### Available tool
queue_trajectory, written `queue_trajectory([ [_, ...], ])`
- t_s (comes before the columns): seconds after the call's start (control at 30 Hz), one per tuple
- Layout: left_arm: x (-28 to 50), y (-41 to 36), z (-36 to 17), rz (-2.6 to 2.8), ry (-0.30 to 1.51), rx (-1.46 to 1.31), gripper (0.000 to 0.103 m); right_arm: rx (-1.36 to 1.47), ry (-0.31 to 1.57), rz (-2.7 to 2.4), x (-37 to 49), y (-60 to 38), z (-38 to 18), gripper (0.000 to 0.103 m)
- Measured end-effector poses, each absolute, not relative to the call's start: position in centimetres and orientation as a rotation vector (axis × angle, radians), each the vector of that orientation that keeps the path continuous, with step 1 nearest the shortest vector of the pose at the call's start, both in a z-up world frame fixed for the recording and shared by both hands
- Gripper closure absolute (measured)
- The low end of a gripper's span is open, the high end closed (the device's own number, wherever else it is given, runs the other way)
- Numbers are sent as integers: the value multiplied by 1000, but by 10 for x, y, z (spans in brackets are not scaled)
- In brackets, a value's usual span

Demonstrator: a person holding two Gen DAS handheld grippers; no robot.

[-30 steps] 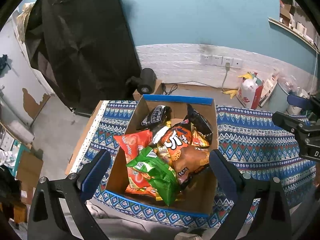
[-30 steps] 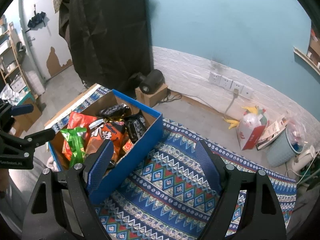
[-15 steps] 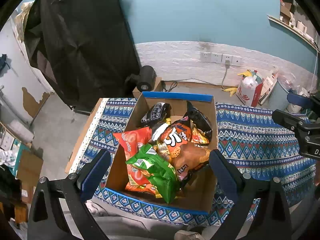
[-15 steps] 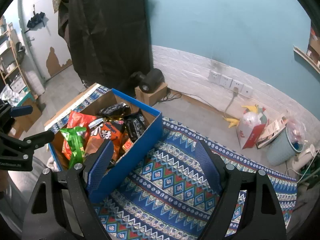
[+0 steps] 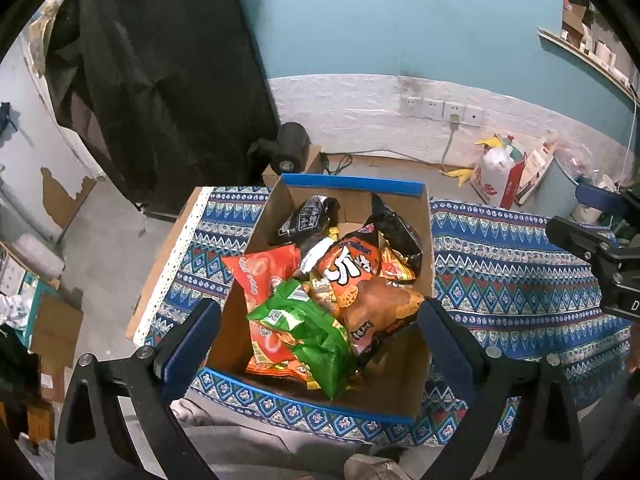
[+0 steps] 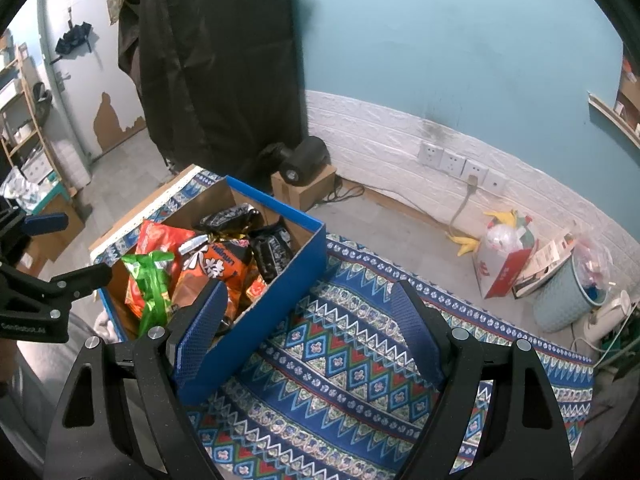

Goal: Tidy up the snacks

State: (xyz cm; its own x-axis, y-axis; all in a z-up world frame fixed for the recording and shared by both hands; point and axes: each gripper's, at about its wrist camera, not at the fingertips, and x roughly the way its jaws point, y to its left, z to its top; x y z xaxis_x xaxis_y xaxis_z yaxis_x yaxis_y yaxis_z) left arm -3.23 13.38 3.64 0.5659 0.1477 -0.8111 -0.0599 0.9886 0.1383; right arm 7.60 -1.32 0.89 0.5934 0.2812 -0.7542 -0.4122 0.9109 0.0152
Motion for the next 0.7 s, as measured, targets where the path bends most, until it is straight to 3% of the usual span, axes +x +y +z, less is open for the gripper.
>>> queue_trajectory([
  [0.7, -34, 135, 34, 117, 966, 77, 3, -175, 848, 405, 75, -14, 10, 20],
])
